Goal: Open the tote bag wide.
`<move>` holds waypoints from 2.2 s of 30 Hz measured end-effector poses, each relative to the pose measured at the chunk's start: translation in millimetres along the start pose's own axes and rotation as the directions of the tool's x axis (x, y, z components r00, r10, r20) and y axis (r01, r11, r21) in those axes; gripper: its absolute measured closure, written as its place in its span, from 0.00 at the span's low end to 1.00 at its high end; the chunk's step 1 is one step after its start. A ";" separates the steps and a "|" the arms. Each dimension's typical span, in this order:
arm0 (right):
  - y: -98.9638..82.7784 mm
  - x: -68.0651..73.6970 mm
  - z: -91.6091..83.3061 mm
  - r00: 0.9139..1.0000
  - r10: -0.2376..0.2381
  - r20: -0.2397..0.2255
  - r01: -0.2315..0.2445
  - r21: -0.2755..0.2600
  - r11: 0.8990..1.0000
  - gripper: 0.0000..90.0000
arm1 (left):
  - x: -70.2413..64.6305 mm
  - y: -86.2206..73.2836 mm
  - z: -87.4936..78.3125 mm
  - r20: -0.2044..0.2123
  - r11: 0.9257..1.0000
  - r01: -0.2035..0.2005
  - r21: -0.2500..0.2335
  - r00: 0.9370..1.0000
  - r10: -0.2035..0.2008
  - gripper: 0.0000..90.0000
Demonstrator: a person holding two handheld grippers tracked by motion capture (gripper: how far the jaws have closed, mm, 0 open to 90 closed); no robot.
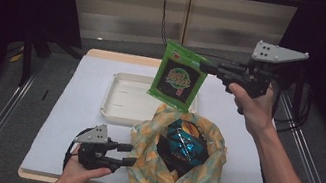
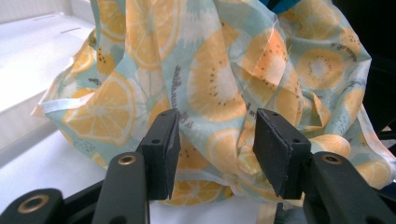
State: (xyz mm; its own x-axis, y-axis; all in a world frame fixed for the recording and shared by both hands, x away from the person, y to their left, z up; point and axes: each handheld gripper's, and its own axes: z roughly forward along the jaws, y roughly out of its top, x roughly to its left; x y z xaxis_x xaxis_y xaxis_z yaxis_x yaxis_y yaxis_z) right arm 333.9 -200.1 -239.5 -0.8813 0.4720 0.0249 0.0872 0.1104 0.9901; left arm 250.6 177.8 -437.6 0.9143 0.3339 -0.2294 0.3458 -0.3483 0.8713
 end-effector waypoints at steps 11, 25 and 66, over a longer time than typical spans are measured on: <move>0.0 -24.7 12.2 0.998 -0.001 0.057 -0.002 0.044 0.999 1.00 | 1.6 -0.4 -0.2 0.009 1.000 0.014 0.004 1.000 -0.014 0.56; -64.1 -91.1 56.0 0.992 0.065 0.111 -0.080 0.137 0.987 1.00 | 1.9 0.2 -2.5 0.018 1.000 0.012 -0.001 1.000 -0.012 0.56; -148.5 -175.0 101.2 0.943 0.151 0.297 -0.242 0.300 0.923 0.99 | -1.1 0.2 -7.7 0.017 1.000 -0.008 -0.012 1.000 0.009 0.55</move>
State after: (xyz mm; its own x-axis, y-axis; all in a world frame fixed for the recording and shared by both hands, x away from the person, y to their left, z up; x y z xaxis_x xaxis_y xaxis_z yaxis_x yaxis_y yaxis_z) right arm 522.2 -210.6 -404.8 -0.6799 0.7214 0.1320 0.4333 0.2499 0.8659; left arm 248.1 184.1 -433.8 0.9207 0.3159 -0.2293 0.3356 -0.3406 0.8783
